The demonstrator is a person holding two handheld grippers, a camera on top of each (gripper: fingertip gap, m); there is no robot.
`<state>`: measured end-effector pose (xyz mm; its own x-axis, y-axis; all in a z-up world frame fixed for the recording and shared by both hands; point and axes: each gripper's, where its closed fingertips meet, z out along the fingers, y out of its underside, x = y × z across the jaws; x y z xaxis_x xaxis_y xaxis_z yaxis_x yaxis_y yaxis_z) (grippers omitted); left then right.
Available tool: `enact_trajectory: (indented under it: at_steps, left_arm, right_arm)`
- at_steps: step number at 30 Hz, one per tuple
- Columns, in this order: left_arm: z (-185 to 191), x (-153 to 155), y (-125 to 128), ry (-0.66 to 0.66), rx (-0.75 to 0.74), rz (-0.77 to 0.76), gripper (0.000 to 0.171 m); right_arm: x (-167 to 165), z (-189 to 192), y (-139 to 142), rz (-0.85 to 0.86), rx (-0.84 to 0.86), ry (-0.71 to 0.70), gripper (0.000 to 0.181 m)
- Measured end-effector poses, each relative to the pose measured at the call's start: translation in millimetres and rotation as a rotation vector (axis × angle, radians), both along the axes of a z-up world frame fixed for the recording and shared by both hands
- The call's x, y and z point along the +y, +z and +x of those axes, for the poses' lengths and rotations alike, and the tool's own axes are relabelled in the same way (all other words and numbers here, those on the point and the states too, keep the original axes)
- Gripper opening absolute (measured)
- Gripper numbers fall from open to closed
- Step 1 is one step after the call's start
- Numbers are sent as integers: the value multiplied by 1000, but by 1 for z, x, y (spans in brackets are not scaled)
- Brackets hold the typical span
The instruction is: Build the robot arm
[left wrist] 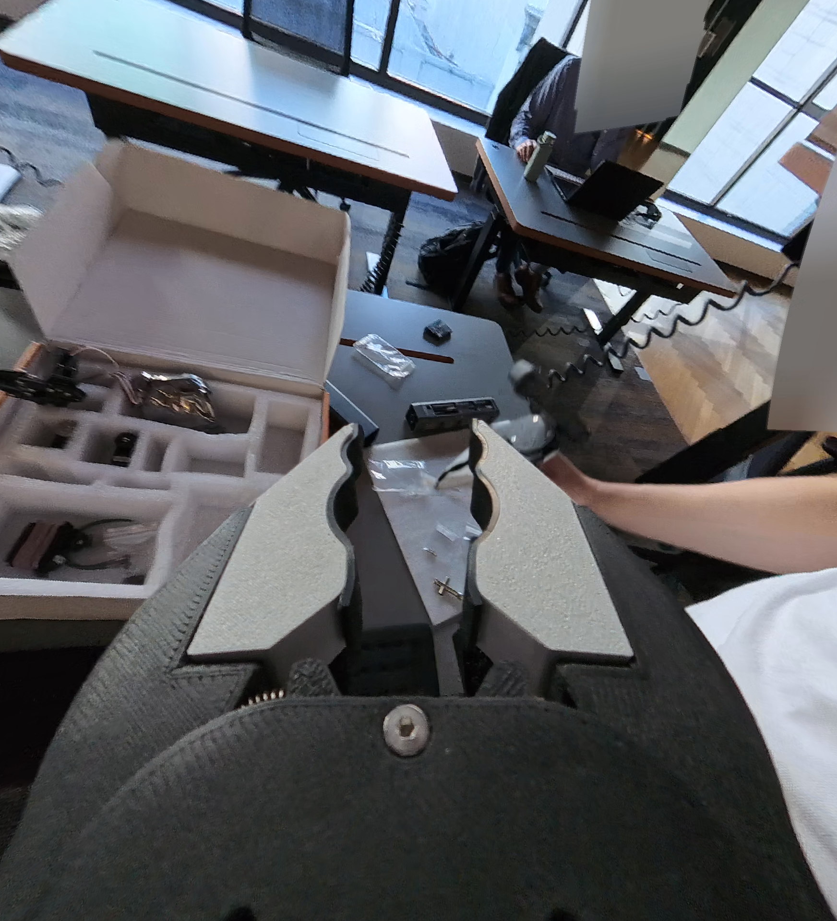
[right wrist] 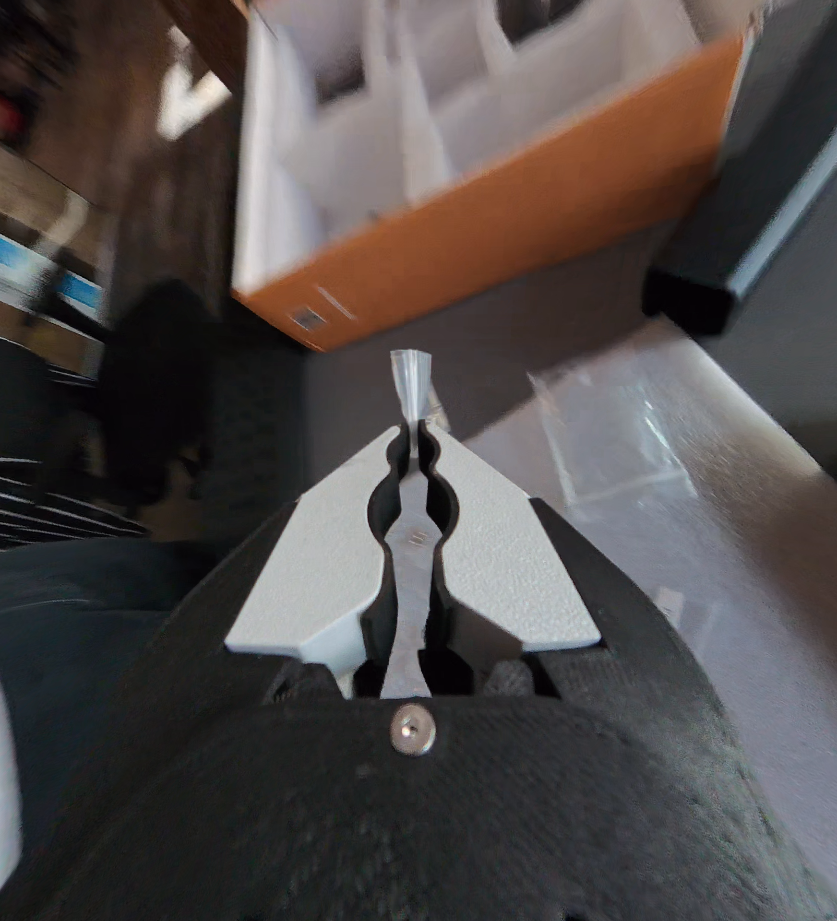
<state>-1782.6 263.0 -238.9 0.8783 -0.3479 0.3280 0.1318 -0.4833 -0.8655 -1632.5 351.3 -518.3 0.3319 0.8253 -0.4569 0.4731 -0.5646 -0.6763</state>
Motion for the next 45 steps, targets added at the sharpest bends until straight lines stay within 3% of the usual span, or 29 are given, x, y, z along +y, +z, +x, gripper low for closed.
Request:
enact_trajectory:
  at_steps: [4, 6, 9, 11, 17, 19, 29, 38, 39, 41, 45]
  left_arm:
    - [37, 8, -43, -124, -124, -63, 49]
    - [60, 16, -44, -187, -250, -43, 51]
    - [91, 29, -12, -274, -436, 43, 51]
    - [110, 34, 14, -342, -473, 113, 49]
    - [140, 24, 87, -487, -471, 306, 15]
    - [141, 17, 104, -503, -477, 350, 1]
    - [148, -5, 132, -514, -428, 405, 0]
    - [145, -6, 121, -485, -402, 382, 0]
    - [144, -2, 114, -460, -397, 354, 7]
    - [140, 3, 96, -421, -393, 278, 43]
    - [125, -3, 57, -399, -395, 143, 38]
  right_arm:
    - [-3, -9, 121, -115, 264, 23, 1]
    - [-5, -10, 184, -161, 370, 51, 1]
    - [-15, -9, 270, -164, 490, 124, 1]
    - [-26, -8, 312, -144, 529, 171, 0]
    - [-55, -4, 386, -185, 659, 235, 0]
    - [-60, -3, 393, -194, 662, 240, 0]
    - [-72, -1, 410, -226, 731, 276, 0]
    - [-81, 3, 408, -190, 715, 310, 0]
    - [-79, 6, 404, -192, 705, 303, 0]
    - [-71, 17, 387, -195, 667, 263, 0]
    - [-31, 66, 303, -108, 442, 97, 0]
